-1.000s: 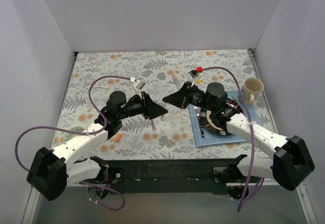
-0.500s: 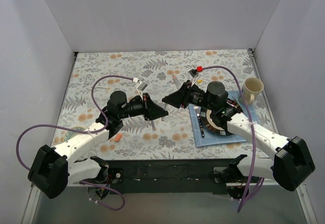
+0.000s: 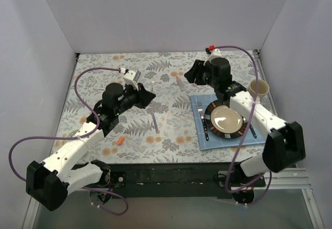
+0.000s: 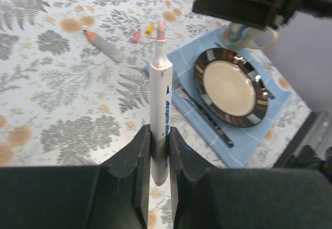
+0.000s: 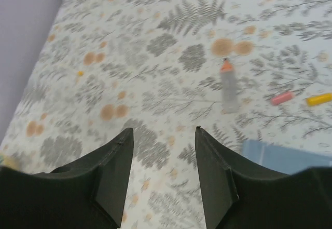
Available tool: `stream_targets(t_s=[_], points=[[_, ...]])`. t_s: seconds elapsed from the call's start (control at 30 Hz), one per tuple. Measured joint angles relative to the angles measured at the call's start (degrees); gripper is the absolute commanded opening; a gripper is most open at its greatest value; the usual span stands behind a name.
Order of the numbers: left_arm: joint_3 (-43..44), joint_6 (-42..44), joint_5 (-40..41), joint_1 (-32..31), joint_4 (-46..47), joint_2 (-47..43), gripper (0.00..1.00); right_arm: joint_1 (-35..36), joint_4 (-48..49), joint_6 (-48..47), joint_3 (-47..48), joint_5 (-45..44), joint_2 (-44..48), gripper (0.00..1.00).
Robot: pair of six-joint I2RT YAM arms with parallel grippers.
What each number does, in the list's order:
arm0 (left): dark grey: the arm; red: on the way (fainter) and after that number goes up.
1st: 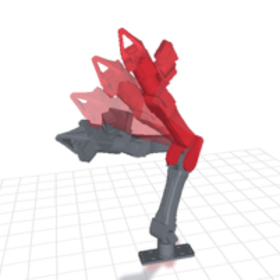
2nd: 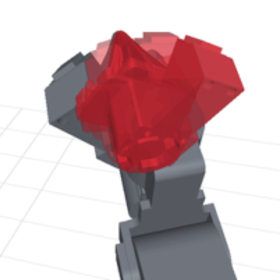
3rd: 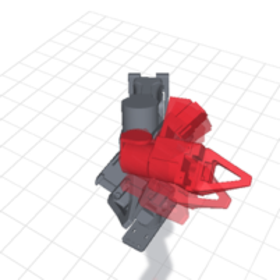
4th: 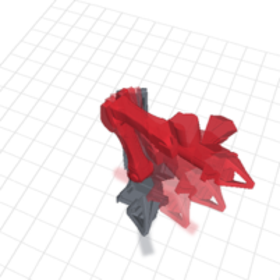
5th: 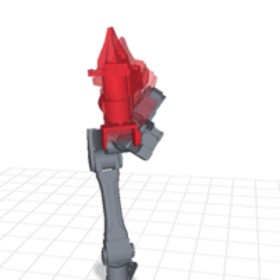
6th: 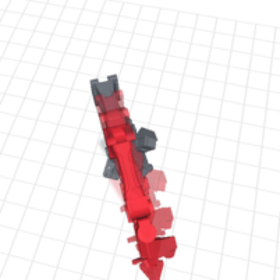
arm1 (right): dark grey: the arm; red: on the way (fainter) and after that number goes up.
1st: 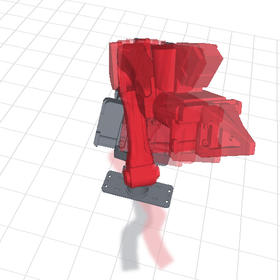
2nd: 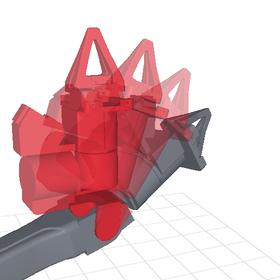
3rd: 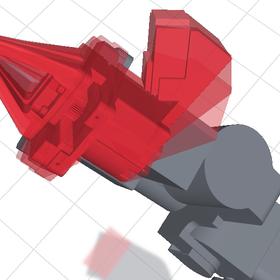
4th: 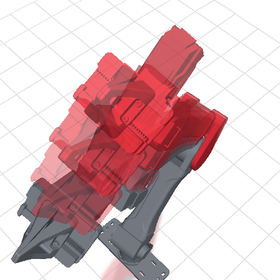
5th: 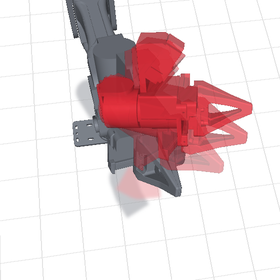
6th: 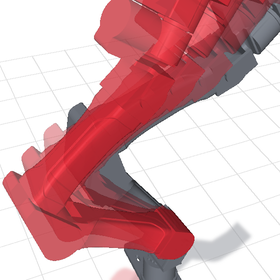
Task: Insert the pens into the pen caps
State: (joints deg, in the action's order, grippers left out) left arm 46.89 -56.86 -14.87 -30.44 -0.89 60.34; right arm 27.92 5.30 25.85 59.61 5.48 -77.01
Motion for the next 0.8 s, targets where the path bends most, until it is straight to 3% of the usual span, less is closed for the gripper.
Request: stream_targets(t_s=[0.13,0.37,0.53,0.8], points=[[0.31,4.9,3.21,-0.04,-2.95,-1.36,0.0,-3.52,-7.21,0.35,11.76,-9.64,-13.73,0.53],[-1.73,7.17,3.45,-0.04,-4.09,-4.55,0.0,-6.62,-15.67,2.86,22.84,-20.0,-31.36,0.5],[-2.29,7.04,3.87,-0.04,-4.09,-5.14,0.0,-6.64,-17.11,-0.59,30.05,-20.24,-40.5,0.5],[-2.71,6.73,5.44,-0.04,-3.56,-7.52,0.0,-6.67,-17.07,-17.05,33.42,-13.97,-46.93,0.58]])
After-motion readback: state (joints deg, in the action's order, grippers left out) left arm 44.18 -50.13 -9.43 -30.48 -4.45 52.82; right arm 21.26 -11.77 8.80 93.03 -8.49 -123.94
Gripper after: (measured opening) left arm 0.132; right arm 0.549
